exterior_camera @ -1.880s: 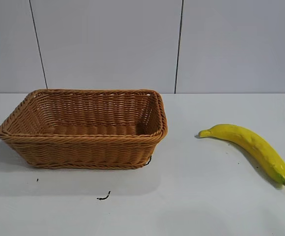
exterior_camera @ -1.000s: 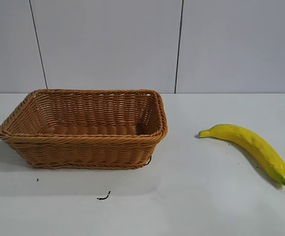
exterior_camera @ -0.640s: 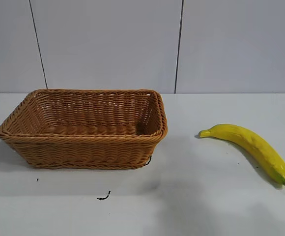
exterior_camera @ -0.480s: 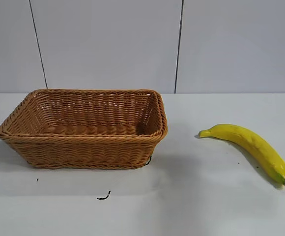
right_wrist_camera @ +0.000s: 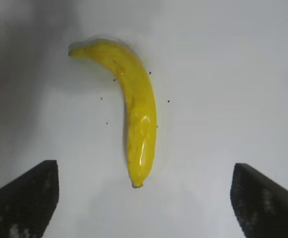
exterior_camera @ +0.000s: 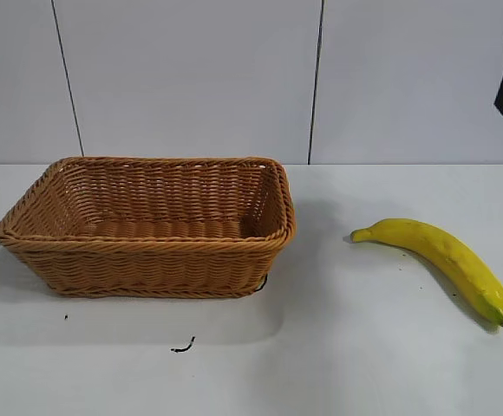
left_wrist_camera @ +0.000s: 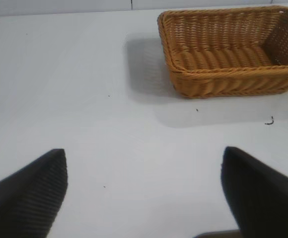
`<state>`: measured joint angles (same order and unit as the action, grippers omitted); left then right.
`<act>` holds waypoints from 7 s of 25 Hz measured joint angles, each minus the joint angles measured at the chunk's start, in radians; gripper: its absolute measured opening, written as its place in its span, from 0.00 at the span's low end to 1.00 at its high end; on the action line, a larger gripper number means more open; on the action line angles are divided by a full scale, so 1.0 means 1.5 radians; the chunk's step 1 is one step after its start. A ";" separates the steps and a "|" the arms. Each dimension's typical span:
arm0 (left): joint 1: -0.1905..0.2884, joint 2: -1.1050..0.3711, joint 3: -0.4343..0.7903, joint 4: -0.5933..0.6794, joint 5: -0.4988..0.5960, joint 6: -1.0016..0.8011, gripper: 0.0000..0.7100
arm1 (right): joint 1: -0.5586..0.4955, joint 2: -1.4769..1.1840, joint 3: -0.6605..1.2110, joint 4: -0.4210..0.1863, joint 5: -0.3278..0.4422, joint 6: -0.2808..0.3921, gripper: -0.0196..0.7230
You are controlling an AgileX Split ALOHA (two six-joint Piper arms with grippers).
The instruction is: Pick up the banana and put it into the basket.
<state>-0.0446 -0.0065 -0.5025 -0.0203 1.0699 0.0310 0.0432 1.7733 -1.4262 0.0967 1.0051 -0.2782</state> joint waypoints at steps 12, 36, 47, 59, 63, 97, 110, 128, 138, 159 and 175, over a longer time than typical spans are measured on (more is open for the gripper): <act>0.000 0.000 0.000 0.000 0.000 0.000 0.89 | 0.020 0.128 -0.001 -0.028 -0.059 -0.007 0.88; 0.000 0.000 0.000 0.000 0.000 0.000 0.89 | 0.020 0.273 -0.001 -0.051 -0.137 0.053 0.77; 0.000 0.000 0.000 0.000 0.000 0.000 0.89 | 0.020 0.241 -0.001 -0.051 -0.106 0.055 0.42; 0.000 0.000 0.000 0.000 0.000 0.000 0.89 | 0.020 0.125 -0.088 -0.052 0.005 0.055 0.42; 0.000 0.000 0.000 0.000 0.000 0.000 0.89 | 0.035 0.125 -0.164 -0.056 0.018 0.059 0.42; 0.000 0.000 0.000 0.000 0.000 0.000 0.89 | 0.423 0.370 -0.316 -0.144 -0.275 -0.179 0.42; 0.000 0.000 0.000 0.000 0.000 0.000 0.89 | 0.423 0.379 -0.316 -0.140 -0.290 -0.166 0.71; 0.000 0.000 0.000 0.000 0.000 0.000 0.89 | 0.365 0.255 -0.329 -0.103 -0.089 0.139 0.95; 0.000 0.000 0.000 0.000 0.000 0.000 0.89 | 0.191 0.255 -0.357 -0.048 0.013 0.191 0.95; 0.000 0.000 0.000 0.000 0.000 0.000 0.89 | -0.045 0.252 -0.293 -0.044 0.137 0.180 0.95; 0.000 0.000 0.000 0.000 0.000 0.000 0.89 | 0.007 -0.002 0.211 -0.020 0.141 0.159 0.95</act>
<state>-0.0446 -0.0065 -0.5025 -0.0203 1.0699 0.0310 0.0531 1.7710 -1.1094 0.0662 1.2169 -0.0394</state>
